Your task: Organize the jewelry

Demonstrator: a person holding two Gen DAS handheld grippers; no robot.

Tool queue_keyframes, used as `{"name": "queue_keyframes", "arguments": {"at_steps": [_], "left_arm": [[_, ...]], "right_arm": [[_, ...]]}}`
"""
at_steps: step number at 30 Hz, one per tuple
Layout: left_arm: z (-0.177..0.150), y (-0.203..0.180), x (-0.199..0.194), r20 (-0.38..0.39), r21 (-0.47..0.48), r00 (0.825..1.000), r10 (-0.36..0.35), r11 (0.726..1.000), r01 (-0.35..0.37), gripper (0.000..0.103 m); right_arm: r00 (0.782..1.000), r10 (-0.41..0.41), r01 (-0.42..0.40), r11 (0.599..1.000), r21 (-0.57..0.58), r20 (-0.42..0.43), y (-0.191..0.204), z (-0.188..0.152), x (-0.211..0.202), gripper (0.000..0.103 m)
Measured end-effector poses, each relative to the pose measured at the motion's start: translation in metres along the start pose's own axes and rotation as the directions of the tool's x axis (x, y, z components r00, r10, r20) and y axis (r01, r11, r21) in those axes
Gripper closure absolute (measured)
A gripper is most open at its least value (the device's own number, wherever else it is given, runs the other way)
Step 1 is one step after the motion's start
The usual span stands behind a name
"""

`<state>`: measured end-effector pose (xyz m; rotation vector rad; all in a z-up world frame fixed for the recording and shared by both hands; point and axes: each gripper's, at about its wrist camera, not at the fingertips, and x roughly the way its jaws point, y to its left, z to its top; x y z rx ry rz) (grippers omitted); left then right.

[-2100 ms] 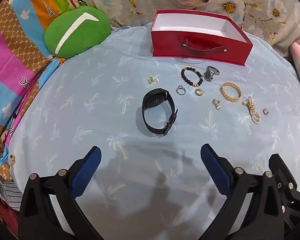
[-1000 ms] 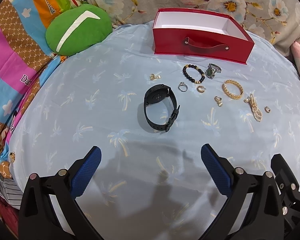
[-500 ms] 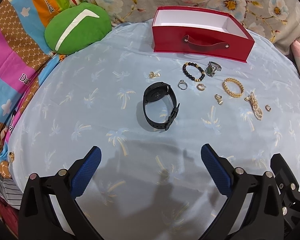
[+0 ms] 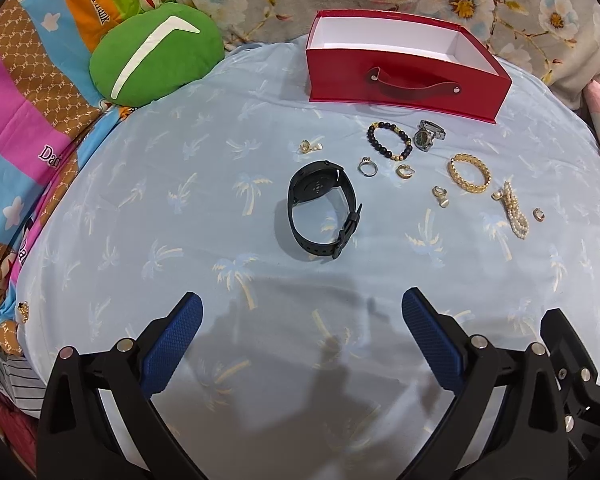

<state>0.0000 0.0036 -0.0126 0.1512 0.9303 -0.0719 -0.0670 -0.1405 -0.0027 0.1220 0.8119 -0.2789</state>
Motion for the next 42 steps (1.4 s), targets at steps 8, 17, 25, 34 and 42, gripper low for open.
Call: {"name": "queue_keyframes", "arguments": {"at_steps": [8,17,25,34,42], "left_arm": [[-0.001,0.001,0.001,-0.005,-0.004,1.000,0.002,1.000,-0.002,0.005],[-0.001,0.002,0.001,-0.011,-0.009,1.000,-0.001,1.000,0.001,0.005],[-0.001,0.001,0.003,-0.022,-0.001,1.000,-0.008,1.000,0.008,0.005],[0.001,0.004,0.013,-0.045,0.001,0.999,-0.007,1.000,0.007,0.005],[0.023,0.032,0.037,-0.052,-0.090,0.998,-0.029,0.996,0.024,0.005]], "right_arm": [[1.000,0.001,-0.001,1.000,0.000,-0.002,0.000,0.000,0.000,0.010],[1.000,-0.001,0.001,1.000,0.004,-0.003,0.001,-0.001,0.003,0.010],[1.000,-0.001,0.001,1.000,0.010,-0.009,0.000,-0.001,0.004,0.010],[1.000,-0.009,0.009,1.000,0.006,-0.018,-0.003,0.001,0.009,0.010],[1.000,-0.016,0.015,0.999,0.044,0.016,-0.027,0.030,0.030,0.010]]}}
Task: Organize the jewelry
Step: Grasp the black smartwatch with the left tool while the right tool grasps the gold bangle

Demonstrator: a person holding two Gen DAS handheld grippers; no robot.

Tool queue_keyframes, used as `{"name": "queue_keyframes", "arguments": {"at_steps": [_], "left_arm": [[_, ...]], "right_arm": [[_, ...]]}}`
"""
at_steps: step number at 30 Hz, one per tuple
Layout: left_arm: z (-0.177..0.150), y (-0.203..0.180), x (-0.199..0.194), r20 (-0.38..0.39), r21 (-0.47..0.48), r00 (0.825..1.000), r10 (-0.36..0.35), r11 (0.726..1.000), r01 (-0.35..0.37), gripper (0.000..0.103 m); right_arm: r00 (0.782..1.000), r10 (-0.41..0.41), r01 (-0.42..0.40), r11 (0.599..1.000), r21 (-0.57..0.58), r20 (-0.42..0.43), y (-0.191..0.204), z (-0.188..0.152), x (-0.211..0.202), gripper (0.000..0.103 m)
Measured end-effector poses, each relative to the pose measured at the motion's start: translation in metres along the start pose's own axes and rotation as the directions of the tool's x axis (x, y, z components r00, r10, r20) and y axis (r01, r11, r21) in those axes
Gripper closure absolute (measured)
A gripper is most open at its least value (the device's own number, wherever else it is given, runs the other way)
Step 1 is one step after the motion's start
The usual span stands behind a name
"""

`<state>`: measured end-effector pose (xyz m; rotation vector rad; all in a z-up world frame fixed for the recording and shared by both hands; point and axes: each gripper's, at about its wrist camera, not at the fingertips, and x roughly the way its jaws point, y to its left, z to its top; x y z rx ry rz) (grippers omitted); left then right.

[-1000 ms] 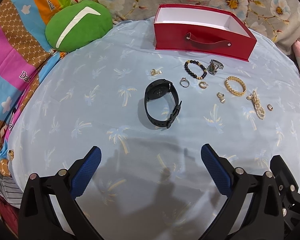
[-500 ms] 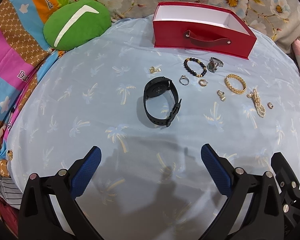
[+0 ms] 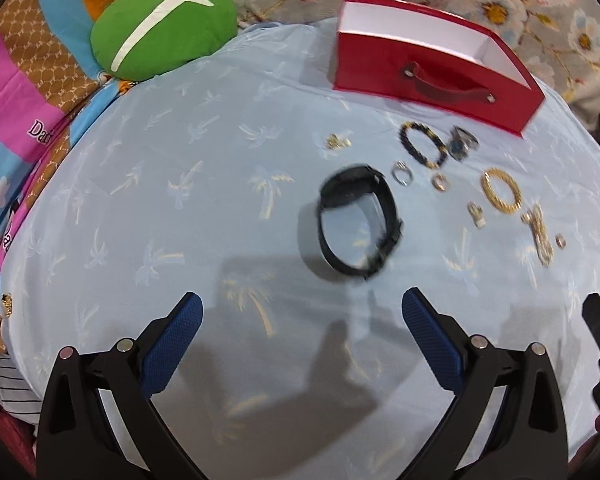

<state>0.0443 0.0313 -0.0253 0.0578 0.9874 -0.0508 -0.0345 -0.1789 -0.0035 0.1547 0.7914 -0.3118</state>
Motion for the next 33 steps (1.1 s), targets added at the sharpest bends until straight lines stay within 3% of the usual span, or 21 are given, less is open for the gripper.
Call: {"name": "queue_keyframes", "arguments": {"at_steps": [10,15,18,23,26,28,30,33], "left_arm": [[0.036,-0.002,0.034,0.011,-0.012,0.999,-0.039,0.999,0.039,0.005],[0.044,-0.014,0.053,-0.009,-0.002,0.998,-0.060,0.998,0.060,0.006],[0.045,-0.016,0.064,-0.027,-0.015,0.997,-0.070,0.997,0.069,0.006],[0.047,-0.017,0.075,-0.053,-0.031,0.991,-0.119,0.993,0.118,0.020],[0.048,-0.019,0.076,-0.059,-0.031,0.985,-0.162,0.987,0.160,0.033],[0.048,-0.021,0.074,-0.060,-0.025,0.980,-0.190,0.982,0.189,0.048],[0.048,-0.022,0.072,-0.064,-0.027,0.975,-0.213,0.977,0.211,0.058],[0.048,-0.021,0.071,-0.073,-0.031,0.968,-0.241,0.970,0.239,0.065]], "right_arm": [[0.999,0.035,-0.035,0.999,0.013,-0.014,-0.005,0.059,0.072,0.014],[0.995,0.058,-0.058,0.998,-0.002,-0.082,0.000,0.074,0.117,0.041],[0.993,0.056,-0.058,0.998,-0.022,-0.108,0.004,0.078,0.134,0.049],[0.984,0.075,-0.083,0.996,-0.040,-0.162,0.010,0.077,0.156,0.067],[0.987,0.061,-0.072,0.995,-0.067,-0.150,0.014,0.076,0.159,0.070],[0.987,0.070,-0.081,0.994,-0.069,-0.147,0.015,0.076,0.160,0.075],[0.986,0.079,-0.089,0.994,-0.068,-0.144,0.015,0.077,0.160,0.091],[0.983,0.106,-0.115,0.992,-0.054,-0.150,0.014,0.077,0.160,0.099]]}}
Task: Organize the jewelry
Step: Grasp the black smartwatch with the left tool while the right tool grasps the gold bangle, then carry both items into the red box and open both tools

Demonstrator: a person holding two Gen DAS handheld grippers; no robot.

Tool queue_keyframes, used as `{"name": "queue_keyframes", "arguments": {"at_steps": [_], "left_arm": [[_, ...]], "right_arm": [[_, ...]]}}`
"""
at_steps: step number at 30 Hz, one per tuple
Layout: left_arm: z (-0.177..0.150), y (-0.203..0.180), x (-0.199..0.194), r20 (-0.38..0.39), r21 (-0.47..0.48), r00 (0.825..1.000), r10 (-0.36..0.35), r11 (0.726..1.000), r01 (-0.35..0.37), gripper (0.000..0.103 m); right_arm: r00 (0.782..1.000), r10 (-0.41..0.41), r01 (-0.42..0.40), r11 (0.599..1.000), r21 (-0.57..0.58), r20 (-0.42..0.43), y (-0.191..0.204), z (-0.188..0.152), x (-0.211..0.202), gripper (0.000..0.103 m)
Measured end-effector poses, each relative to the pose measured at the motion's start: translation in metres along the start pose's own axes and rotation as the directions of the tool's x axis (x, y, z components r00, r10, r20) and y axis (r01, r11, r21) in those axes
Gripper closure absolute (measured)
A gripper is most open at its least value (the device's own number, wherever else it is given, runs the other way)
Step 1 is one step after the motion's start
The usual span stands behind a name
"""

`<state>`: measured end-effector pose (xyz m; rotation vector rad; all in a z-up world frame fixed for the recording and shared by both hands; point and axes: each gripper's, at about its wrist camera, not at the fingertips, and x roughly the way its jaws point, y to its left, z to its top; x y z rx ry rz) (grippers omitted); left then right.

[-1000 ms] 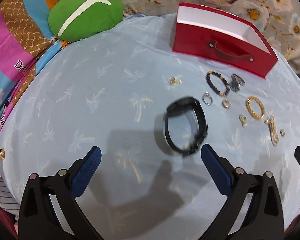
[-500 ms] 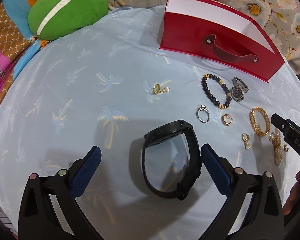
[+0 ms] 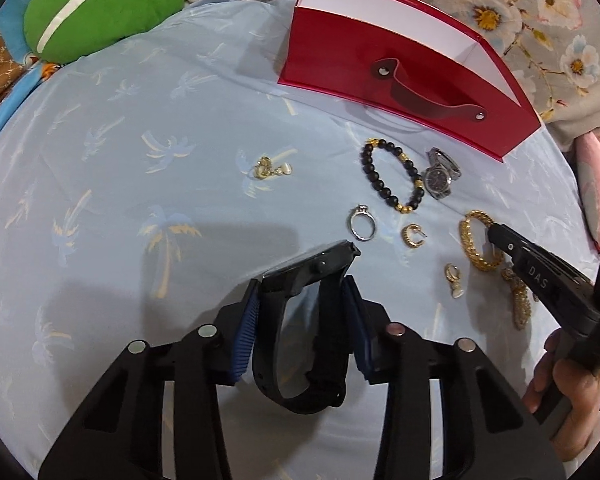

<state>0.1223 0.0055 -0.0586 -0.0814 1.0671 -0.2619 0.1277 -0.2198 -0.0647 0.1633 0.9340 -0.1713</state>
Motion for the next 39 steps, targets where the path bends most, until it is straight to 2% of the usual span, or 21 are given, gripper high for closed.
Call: {"name": "queue_keyframes", "arguments": {"at_steps": [5,14,19,23,30,32,36,39], "left_arm": [[-0.003,0.001,-0.012,0.012,-0.005,1.000,-0.029,1.000,0.029,0.068],[0.000,-0.001,-0.070,0.141,0.026,0.989,-0.050,0.999,0.047,0.069],[0.014,-0.004,-0.103,0.226,0.059,0.973,-0.048,0.998,0.035,0.069],[0.034,-0.010,-0.124,0.298,0.092,0.954,-0.041,0.996,0.015,0.069],[0.096,-0.031,-0.148,0.455,0.145,0.890,-0.035,0.989,-0.036,0.069],[0.119,-0.042,-0.146,0.486,0.159,0.873,-0.042,0.986,-0.041,0.069],[0.159,-0.064,-0.130,0.501,0.201,0.862,-0.073,0.979,-0.034,0.069],[0.179,-0.077,-0.114,0.528,0.220,0.845,-0.086,0.975,-0.038,0.069]], "right_arm": [[0.999,0.032,-0.032,0.999,0.011,0.022,0.003,-0.001,-0.012,0.099],[0.987,0.079,-0.084,0.996,0.028,0.139,0.003,-0.001,-0.075,0.099],[0.972,0.089,-0.096,0.995,0.020,0.215,0.002,0.005,-0.114,0.099],[0.957,0.091,-0.096,0.995,0.005,0.274,0.000,0.020,-0.138,0.099],[0.930,0.090,-0.096,0.995,0.000,0.357,-0.010,0.073,-0.152,0.099],[0.926,0.078,-0.084,0.996,0.001,0.370,-0.011,0.093,-0.145,0.099],[0.922,0.067,-0.076,0.997,0.010,0.380,-0.015,0.129,-0.126,0.099],[0.921,0.040,-0.050,0.999,0.014,0.387,-0.016,0.150,-0.110,0.099]]}}
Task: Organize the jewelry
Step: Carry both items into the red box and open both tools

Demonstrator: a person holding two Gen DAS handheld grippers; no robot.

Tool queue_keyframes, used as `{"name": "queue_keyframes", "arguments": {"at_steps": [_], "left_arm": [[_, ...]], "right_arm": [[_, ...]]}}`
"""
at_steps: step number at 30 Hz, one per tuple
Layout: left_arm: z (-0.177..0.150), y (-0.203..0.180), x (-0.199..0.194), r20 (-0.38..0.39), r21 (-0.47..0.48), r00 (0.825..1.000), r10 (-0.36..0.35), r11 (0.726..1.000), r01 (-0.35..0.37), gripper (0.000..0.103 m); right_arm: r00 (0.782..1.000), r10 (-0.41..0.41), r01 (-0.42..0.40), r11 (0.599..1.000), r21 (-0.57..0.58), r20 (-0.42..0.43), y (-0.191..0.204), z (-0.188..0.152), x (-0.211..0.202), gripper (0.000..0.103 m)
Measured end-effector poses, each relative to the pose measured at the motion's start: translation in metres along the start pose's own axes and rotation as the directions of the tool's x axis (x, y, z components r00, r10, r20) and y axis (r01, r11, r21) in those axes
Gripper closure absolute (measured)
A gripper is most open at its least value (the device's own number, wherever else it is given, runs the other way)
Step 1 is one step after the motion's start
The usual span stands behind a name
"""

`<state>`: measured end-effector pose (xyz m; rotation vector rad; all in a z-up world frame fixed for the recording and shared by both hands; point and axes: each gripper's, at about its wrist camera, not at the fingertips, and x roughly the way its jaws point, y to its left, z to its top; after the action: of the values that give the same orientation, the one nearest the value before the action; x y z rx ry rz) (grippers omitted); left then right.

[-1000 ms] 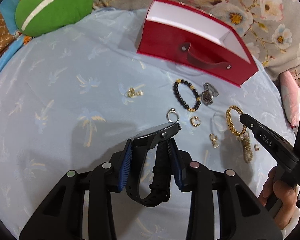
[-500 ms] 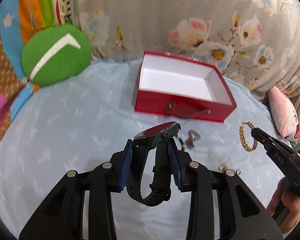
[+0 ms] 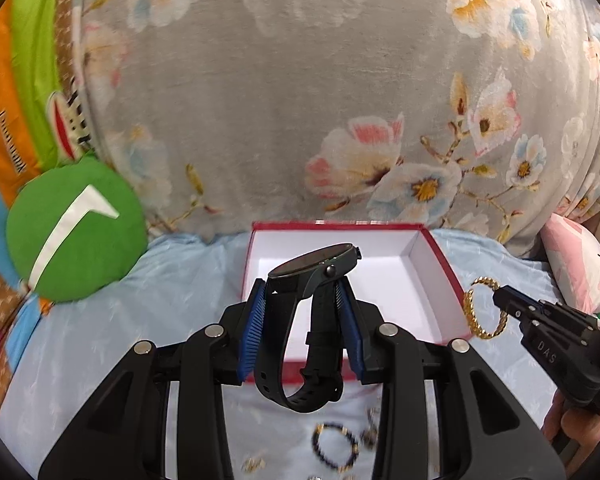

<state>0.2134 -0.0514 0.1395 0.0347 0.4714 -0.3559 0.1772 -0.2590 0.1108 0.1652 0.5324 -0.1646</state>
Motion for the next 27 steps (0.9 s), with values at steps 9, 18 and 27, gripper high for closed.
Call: {"name": "queue_keyframes", "arguments": {"at_steps": [9,18,27], "left_arm": [[0.011,-0.014,0.082,-0.069,0.027,0.998,-0.002,1.000,0.003,0.069],[-0.010,-0.010,0.147,-0.186,0.040,0.982,0.025,0.999,-0.017,0.064],[-0.011,-0.011,0.153,-0.151,0.048,0.986,0.076,0.996,-0.070,0.031]], "right_arm": [[0.999,-0.034,0.034,0.999,-0.035,-0.017,-0.002,0.025,0.061,0.099],[0.996,-0.051,0.046,0.997,-0.066,-0.071,0.002,0.014,0.116,0.088],[0.997,-0.078,0.076,0.996,-0.055,-0.030,0.002,0.009,0.117,0.051]]}}
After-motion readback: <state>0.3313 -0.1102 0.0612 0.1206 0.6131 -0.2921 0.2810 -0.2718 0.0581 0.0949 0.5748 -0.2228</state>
